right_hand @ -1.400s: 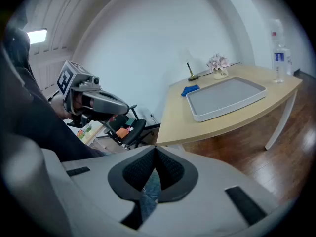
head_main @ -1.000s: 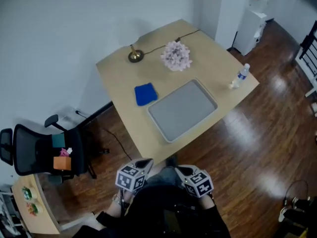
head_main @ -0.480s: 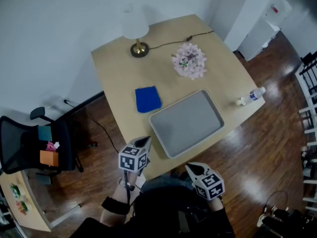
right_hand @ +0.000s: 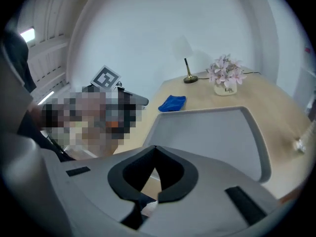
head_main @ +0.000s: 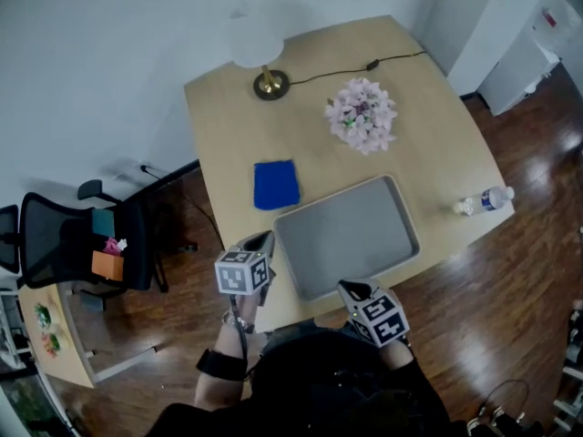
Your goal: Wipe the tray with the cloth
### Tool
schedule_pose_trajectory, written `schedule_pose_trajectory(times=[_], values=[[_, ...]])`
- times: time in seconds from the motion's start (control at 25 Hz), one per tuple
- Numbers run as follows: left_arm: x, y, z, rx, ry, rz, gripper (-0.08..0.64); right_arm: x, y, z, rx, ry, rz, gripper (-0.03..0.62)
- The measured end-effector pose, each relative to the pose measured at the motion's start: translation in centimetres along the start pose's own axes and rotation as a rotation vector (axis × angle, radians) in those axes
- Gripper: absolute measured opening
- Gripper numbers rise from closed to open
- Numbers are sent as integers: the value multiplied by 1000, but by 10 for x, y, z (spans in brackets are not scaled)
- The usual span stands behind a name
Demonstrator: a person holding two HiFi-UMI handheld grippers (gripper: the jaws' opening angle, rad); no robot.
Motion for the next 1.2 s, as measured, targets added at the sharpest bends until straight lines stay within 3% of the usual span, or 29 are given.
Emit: schedule_pose_trajectory(times=[0.12, 0.36, 0.4, 0.48, 0.6, 0.88, 1.04, 1.12, 1.2], values=[[13, 17, 1, -18, -47, 78, 0, 29, -5, 12, -13, -64, 72, -2], [5, 61, 31, -72, -53, 246, 3, 85, -16, 23, -47, -130, 207, -2], [2, 70, 37, -90, -50, 259, 47, 91, -19, 27, -47, -141, 220, -2], [-8, 91, 48, -122, -48, 283, 271, 99, -26, 36, -43, -148, 242, -2], [-32, 119, 57, -151, -66, 329, 374, 108, -34, 47, -30, -139, 262, -2], [-75, 169, 57, -244, -91, 369, 376, 121, -34, 51, -41, -140, 246, -2], [-79, 175, 53, -229, -87, 351, 362, 128, -36, 49, -42, -120, 217, -2], [-79, 175, 55, -225, -71, 344, 329, 129, -37, 49, -33, -109, 205, -2], [-85, 172, 55, -222, -63, 357, 243, 128, -37, 48, -25, -106, 196, -2]])
Point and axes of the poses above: the fingertips, and each gripper's own axes: y forward along the fingers, x to its right, z out of its top, the point moved 3 cm from there along -y, backward along the fingers, and after that the axes turned 3 degrees about -x, right-handed, at the moved point
